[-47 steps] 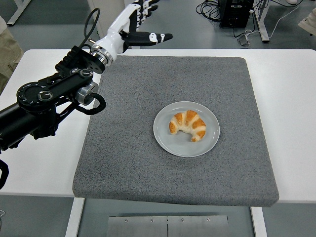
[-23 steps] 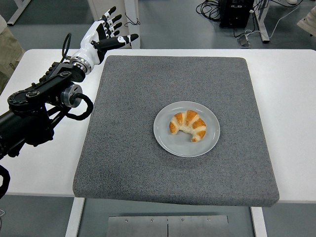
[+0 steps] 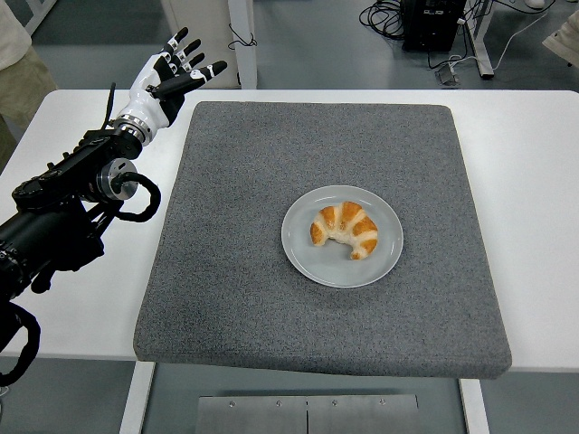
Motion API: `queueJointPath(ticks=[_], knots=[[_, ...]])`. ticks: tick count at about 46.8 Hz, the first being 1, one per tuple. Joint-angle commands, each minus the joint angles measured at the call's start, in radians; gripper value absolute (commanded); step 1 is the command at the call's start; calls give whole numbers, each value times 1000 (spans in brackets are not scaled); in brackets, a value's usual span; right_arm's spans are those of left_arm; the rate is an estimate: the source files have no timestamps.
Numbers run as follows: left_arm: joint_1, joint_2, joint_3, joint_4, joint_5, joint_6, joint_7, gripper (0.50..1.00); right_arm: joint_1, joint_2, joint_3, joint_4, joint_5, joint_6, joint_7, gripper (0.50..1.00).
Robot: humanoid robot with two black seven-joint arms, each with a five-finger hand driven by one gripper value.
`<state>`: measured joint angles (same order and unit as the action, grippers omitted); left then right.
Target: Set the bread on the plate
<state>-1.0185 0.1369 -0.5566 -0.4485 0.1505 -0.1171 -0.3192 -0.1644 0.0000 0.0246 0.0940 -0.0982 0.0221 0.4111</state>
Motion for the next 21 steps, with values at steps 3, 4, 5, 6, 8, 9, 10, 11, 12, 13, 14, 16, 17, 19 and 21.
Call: queueJointPath(ticks=[3, 4, 5, 6, 8, 9, 10, 11, 12, 13, 14, 16, 17, 19, 21], knots=[[3, -17, -11, 28, -11, -3, 2, 971, 0, 0, -2, -19, 0, -1, 0, 1000], [8, -17, -11, 30, -14, -3, 2, 971, 0, 0, -2, -22, 0, -1, 0, 1000], [9, -17, -11, 30, -19, -3, 2, 971, -1, 0, -2, -23, 0, -1, 0, 1000], [12, -19, -11, 30, -22, -3, 2, 971, -1, 0, -2, -25, 0, -1, 0, 1000], [14, -20, -12, 30, -29, -3, 2, 971, -1, 0, -2, -25, 0, -1, 0, 1000], [14, -22, -12, 30, -34, -3, 2, 971, -3, 0, -2, -25, 0, -1, 0, 1000], [14, -23, -12, 30, -37, -3, 2, 971, -3, 0, -2, -25, 0, -1, 0, 1000], [14, -26, -11, 30, -40, -3, 2, 971, -6, 0, 0, -25, 0, -1, 0, 1000], [14, -31, -11, 31, -42, -3, 2, 971, -7, 0, 0, -26, 0, -1, 0, 1000], [14, -34, -11, 31, -42, -3, 2, 971, -7, 0, 0, -26, 0, -1, 0, 1000], [14, -36, -11, 31, -42, -4, 2, 971, -7, 0, 0, -28, 0, -1, 0, 1000], [14, -42, -11, 33, -42, -6, 2, 971, -9, 0, 0, -28, 0, -1, 0, 1000], [15, -43, -11, 33, -42, -6, 2, 971, -9, 0, 0, -28, 0, -1, 0, 1000], [15, -46, -11, 34, -43, -7, 0, 971, -9, 0, -2, -28, 0, -1, 0, 1000], [15, -46, -11, 36, -43, -7, -1, 971, -12, 0, -3, -28, 0, -1, 0, 1000]])
